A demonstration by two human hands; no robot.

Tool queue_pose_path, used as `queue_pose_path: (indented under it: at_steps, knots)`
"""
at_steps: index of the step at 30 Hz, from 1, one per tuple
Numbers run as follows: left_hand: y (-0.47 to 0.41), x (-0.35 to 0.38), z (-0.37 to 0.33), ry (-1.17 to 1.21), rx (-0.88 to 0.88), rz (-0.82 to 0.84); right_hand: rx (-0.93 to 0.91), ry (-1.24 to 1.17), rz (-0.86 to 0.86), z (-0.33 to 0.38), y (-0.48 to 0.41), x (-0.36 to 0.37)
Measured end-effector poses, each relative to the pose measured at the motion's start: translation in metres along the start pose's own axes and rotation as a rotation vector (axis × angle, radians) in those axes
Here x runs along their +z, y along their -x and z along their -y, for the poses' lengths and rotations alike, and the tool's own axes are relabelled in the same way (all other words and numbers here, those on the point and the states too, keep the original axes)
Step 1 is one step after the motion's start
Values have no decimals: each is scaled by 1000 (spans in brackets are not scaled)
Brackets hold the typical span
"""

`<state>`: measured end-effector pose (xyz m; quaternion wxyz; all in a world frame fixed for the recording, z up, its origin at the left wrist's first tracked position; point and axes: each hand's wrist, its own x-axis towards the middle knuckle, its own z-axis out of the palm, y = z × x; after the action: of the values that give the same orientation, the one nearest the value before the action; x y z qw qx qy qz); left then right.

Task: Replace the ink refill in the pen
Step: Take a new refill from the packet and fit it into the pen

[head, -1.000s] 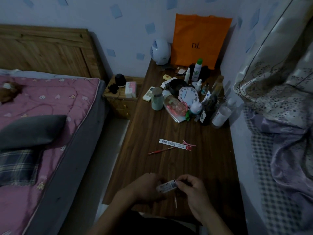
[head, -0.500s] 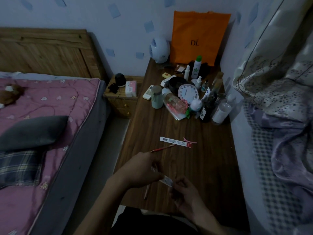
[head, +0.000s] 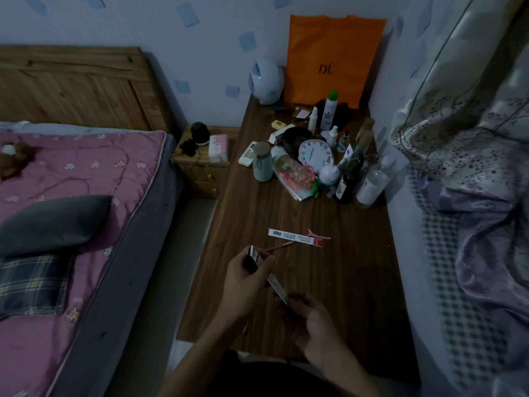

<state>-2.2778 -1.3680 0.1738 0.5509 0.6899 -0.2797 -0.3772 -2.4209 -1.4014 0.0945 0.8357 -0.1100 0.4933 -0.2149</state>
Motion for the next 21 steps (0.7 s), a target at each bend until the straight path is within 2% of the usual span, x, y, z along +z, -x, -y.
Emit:
queue_pose_path:
  at_steps: [3, 8, 14, 21]
  knots:
    - [0, 2, 0, -72, 30, -18, 7, -31, 33, -2, 3, 2]
    - [3, 1, 2, -71, 31, -56, -146, 12, -48, -3, 1, 2]
    - [4, -4, 3, 29, 24, -111, -150, 36, -46, -2, 5, 1]
    - [6, -4, 5, 31, 74, -74, -170, 167, -52, -3, 11, 3]
